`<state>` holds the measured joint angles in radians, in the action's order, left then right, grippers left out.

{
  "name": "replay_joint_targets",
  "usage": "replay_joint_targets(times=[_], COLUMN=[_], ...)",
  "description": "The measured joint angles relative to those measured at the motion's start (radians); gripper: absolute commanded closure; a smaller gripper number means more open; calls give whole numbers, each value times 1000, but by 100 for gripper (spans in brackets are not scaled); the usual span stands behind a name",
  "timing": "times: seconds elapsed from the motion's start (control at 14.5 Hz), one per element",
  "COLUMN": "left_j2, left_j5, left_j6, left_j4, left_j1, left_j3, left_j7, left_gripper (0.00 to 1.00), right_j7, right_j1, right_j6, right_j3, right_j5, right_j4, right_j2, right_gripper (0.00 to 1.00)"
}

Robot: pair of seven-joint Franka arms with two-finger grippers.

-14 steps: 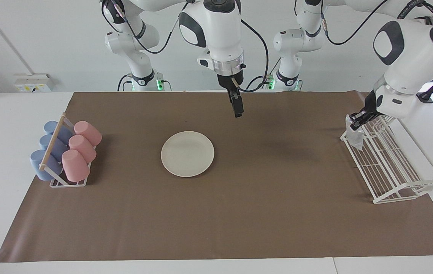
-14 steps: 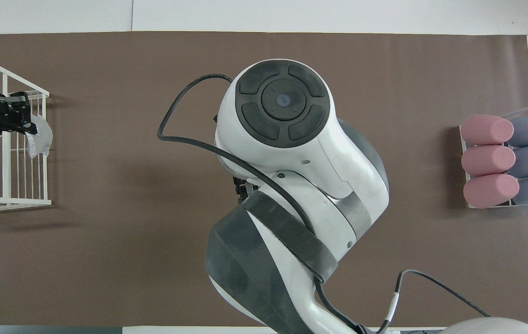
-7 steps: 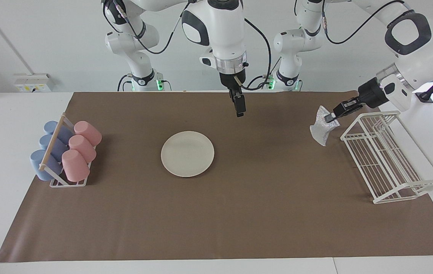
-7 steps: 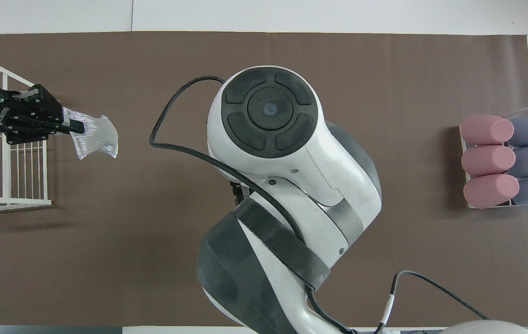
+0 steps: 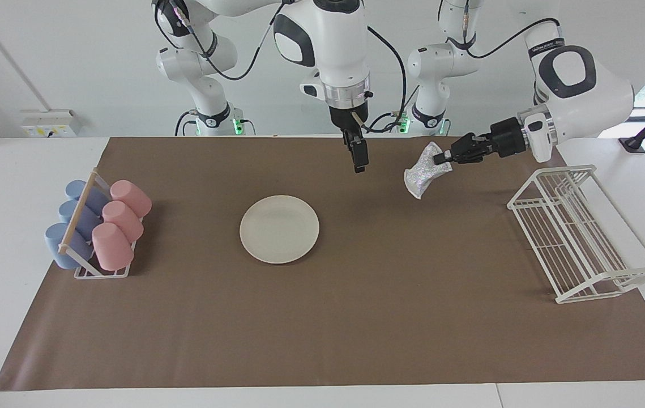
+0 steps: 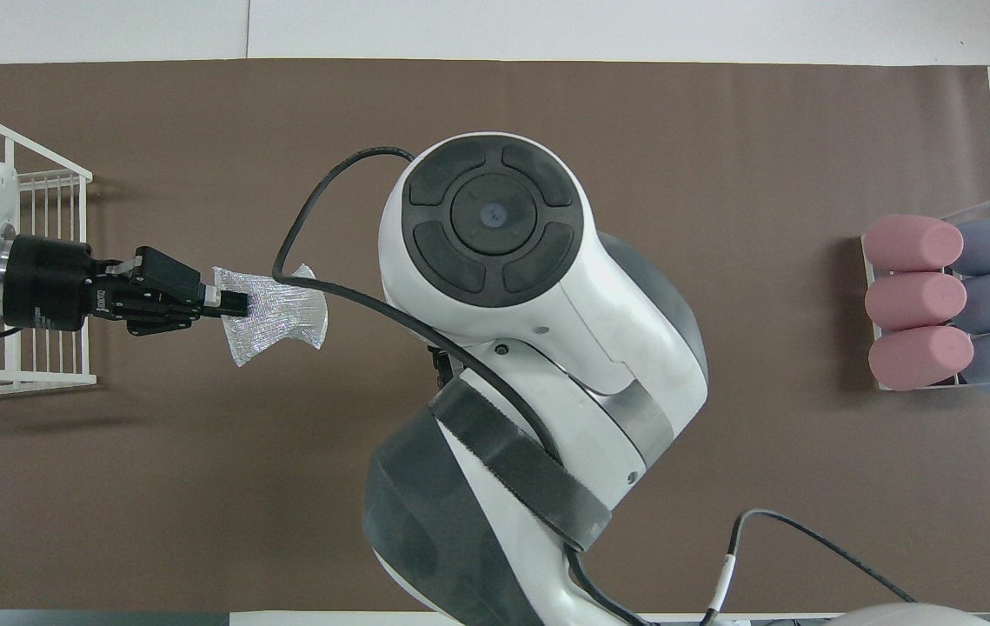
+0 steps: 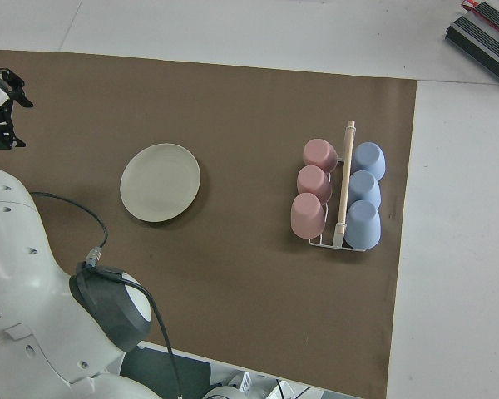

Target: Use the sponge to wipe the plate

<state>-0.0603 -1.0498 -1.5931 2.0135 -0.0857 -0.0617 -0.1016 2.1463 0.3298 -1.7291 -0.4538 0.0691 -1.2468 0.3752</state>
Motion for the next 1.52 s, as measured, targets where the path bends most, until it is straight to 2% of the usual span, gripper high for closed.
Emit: replay_joint_targets(times=[0.35, 0.62, 1.04, 1.52], left_j2=[-5, -4, -4, -4], left_j5=[-114, -230, -324, -342], left_j6=[46, 51, 7, -5], left_j4=[102, 156, 164, 164], left_j1=[2, 26, 104, 130], left_j3=[-5, -9, -11, -11], left_j7=[-169, -235, -242, -242], left_gripper=[100, 100, 100, 100], right_j7=[0, 0, 0, 24], right_j1=[3, 7, 23, 61], right_j6=[-42, -45, -45, -45], right_j3=[0, -2, -8, -7], right_j5=[0, 0, 0, 0], right_j4=[-4, -14, -35, -53], right_j2=[5, 8, 7, -3], right_gripper=[1, 0, 0, 0])
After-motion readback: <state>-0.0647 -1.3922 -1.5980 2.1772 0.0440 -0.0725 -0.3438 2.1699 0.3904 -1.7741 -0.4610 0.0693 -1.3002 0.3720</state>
